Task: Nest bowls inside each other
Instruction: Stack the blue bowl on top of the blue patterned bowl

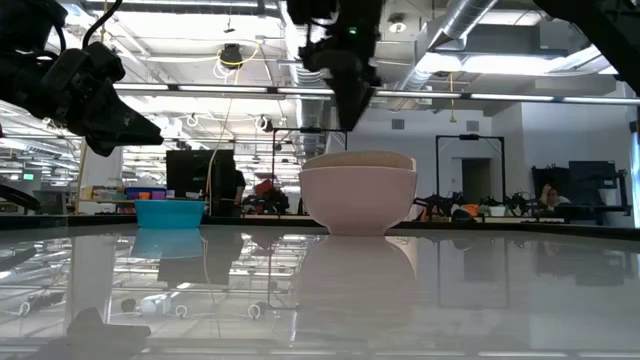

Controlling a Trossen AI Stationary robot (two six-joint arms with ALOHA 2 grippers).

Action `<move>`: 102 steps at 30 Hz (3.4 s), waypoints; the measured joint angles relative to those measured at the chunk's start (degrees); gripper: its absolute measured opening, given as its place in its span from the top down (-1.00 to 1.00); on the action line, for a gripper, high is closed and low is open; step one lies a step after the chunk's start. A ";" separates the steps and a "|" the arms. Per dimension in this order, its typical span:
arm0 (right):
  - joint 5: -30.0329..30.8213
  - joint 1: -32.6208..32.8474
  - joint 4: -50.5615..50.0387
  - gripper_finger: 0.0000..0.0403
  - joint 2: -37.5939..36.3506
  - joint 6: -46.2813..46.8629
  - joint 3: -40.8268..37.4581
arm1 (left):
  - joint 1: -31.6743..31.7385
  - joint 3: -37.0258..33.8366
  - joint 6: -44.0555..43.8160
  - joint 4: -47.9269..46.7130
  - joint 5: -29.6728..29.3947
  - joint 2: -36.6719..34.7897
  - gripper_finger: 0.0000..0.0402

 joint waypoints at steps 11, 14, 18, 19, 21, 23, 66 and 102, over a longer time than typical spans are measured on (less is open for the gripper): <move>-7.18 3.16 44.44 0.05 4.94 -14.24 -2.36 | 0.00 0.02 0.02 -0.10 -0.01 -0.02 0.41; -7.30 3.62 51.61 0.05 8.42 -18.87 -2.41 | 0.00 0.02 0.02 -0.14 -0.04 0.12 0.41; -7.31 2.38 59.01 0.05 12.45 -23.64 -2.32 | 0.00 0.02 0.02 -0.13 -0.13 0.27 0.41; -7.78 1.82 59.50 0.05 13.43 -24.44 -2.05 | 0.00 0.02 0.02 -0.15 -0.08 0.19 0.41; -10.44 0.46 59.93 0.05 16.18 -24.61 -0.13 | 0.00 0.02 0.02 -0.15 -0.07 0.41 0.41; -12.15 -0.81 59.54 0.05 19.22 -24.65 2.89 | 0.00 0.02 0.02 -0.15 -0.01 0.49 0.41; -16.91 -4.21 73.10 0.05 34.72 -36.73 12.63 | 0.00 0.02 0.02 -0.03 -0.02 0.50 0.41; -5.96 -3.72 26.64 0.07 11.94 -30.84 12.65 | 2.38 4.30 -2.56 7.98 -7.47 7.06 0.41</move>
